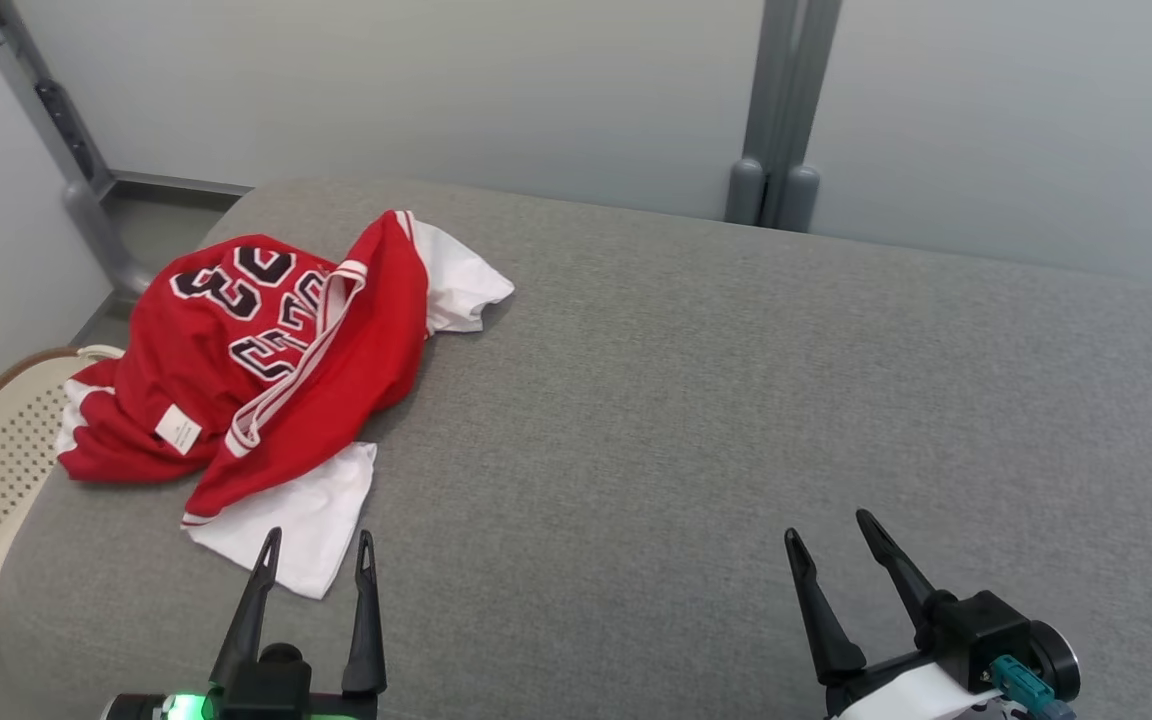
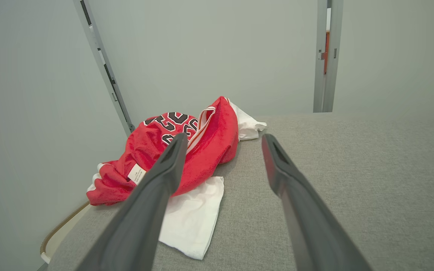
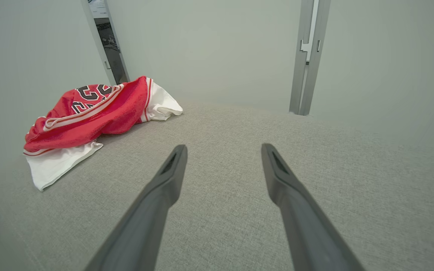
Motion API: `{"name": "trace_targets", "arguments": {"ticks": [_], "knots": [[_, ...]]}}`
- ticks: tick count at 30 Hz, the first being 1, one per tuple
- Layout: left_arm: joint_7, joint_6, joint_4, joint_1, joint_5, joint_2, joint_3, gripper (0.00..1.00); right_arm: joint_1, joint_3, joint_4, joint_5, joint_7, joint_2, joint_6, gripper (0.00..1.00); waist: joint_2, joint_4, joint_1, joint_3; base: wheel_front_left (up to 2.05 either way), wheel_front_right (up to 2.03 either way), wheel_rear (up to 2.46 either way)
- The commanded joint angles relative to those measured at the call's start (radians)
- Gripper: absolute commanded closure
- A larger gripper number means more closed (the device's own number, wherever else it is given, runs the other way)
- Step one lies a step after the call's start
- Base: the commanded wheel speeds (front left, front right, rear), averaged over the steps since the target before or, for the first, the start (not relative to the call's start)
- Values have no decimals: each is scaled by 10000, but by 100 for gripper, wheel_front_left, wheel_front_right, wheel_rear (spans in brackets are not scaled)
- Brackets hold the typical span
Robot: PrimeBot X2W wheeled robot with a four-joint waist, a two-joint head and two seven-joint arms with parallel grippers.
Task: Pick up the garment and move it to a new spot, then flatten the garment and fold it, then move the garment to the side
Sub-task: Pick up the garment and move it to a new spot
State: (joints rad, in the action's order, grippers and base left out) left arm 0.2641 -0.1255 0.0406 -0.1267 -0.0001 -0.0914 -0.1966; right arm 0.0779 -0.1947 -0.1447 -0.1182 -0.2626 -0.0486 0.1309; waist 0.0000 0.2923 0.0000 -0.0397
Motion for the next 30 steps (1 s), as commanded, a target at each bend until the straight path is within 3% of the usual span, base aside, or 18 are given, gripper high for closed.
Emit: {"name": "trace_targets", "arguments": {"ticks": [1, 11, 23, 30], "knots": [[7, -52, -15, -153, 26, -89, 32, 0, 133, -20, 4, -41, -35, -31, -3, 0, 0, 835, 0, -120, 0, 0, 0], [7, -226, -163, -255, -34, -125, 166, 0, 88, -177, -23, -125, -35, -33, -4, 0, 0, 1761, 0, -73, 0, 0, 0], [7, -354, -397, -263, -24, -50, 210, 0, -216, -205, -60, -34, -34, -34, -5, 0, 0, 2007, 0, 262, 0, 0, 0], [7, -99, -637, 864, -11, -25, 33, 0, -322, 399, 222, 687, -33, -46, -5, 0, 0, 1972, 0, 1434, 0, 0, 0]]}}
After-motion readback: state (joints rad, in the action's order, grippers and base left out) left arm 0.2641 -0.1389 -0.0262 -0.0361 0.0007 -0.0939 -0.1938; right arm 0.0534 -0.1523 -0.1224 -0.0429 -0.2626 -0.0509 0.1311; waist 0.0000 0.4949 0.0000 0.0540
